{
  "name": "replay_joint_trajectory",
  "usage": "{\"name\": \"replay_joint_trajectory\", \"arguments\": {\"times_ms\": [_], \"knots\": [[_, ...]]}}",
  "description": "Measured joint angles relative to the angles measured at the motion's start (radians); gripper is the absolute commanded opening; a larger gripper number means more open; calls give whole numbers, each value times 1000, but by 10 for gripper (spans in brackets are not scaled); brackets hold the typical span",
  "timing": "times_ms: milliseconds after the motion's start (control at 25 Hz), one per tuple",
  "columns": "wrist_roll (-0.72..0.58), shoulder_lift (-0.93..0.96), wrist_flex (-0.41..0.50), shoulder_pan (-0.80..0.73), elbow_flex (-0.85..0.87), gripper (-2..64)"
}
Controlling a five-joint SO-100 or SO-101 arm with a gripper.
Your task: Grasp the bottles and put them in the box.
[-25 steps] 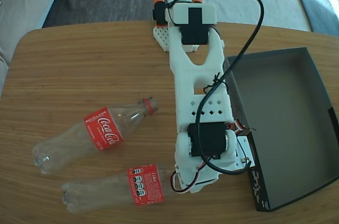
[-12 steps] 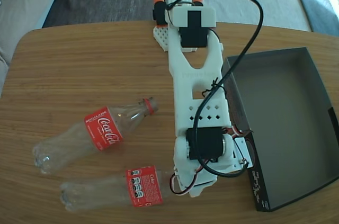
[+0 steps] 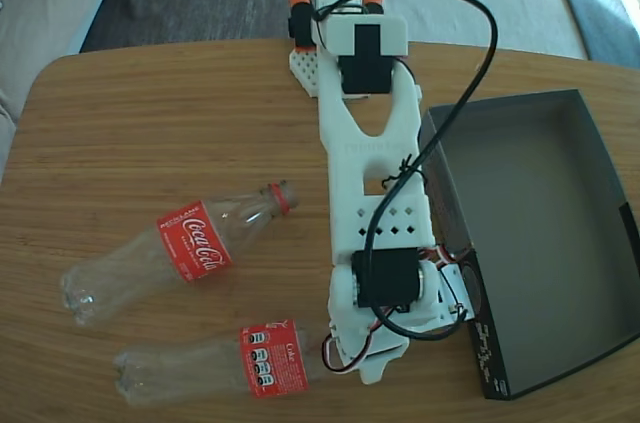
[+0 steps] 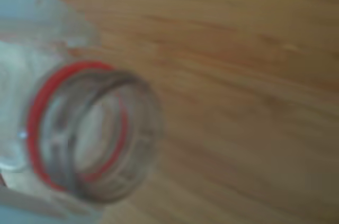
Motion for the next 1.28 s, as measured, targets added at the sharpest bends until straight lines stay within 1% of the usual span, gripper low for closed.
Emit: {"name": "replay_joint_trajectory", "arguments": {"times_ms": [200, 240, 400, 440, 560, 640, 800, 1080, 1280], "knots": [[6, -18, 0, -17, 0, 348], [6, -18, 0, -17, 0, 324], [6, -18, 0, -12, 0, 156], [6, -18, 0, -12, 0, 128], [3, -18, -2, -14, 0, 106], [5, -18, 14, -15, 0, 84], [5, -18, 14, -14, 0, 0], [3, -11, 11, 21, 0, -2], [3, 83, 12, 64, 0, -3]]}}
